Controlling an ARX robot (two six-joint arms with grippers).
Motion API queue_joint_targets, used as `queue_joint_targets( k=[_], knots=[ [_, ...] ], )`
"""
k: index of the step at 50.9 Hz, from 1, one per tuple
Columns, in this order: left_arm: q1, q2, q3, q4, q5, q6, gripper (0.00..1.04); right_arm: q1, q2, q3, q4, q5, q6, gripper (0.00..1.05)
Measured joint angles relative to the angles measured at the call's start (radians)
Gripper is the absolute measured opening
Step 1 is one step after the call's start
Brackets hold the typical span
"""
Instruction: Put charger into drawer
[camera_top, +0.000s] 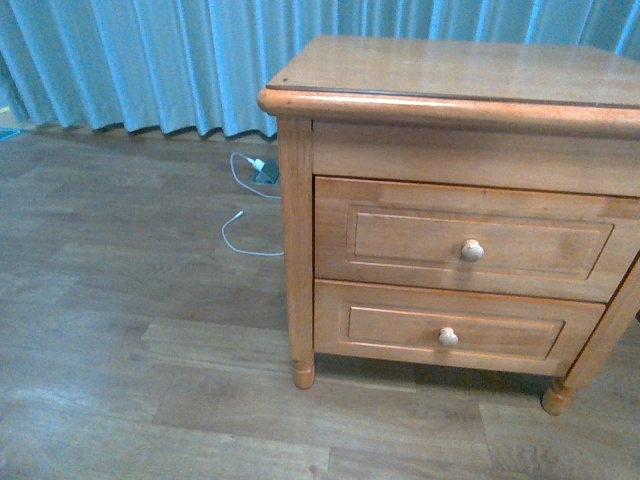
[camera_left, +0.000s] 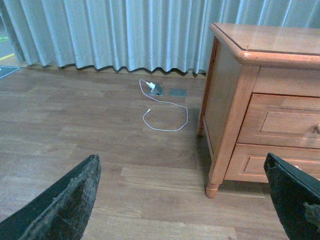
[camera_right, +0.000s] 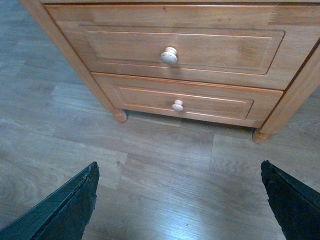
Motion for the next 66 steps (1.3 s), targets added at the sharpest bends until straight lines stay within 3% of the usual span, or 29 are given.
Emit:
queue_joint_targets(
  k=[10,21,25,30,49,66],
  knots=[
    [0.000,0.000,0.000,0.000,0.000,0.000,0.99,-0.054,-0.452,-0.121,-0.241,-0.011,0.009,0.97],
    [0.000,0.000,0.000,0.000,0.000,0.000,0.99,-0.080,-0.588,-0.148,-0.261,0.011,0.019,0.97],
    [0.000,0.000,0.000,0.000,0.000,0.000,0.99,-0.039,-0.627,-0.248,-0.026,0.156,-0.013,0.85],
    [0.000,0.000,0.000,0.000,0.000,0.000,0.99,-0.024,-0.678,-0.311,0.136,0.198,-0.035,0.69],
    [0.000,0.000,0.000,0.000,0.001,0.000,0.99,-0.021,-0.796,-0.362,0.093,0.200,-0.052,0.01],
    [0.000,0.000,0.000,0.000,0.000,0.000,0.99,-0.021,-0.897,-0.406,0.042,0.200,-0.055,0.02]
  ],
)
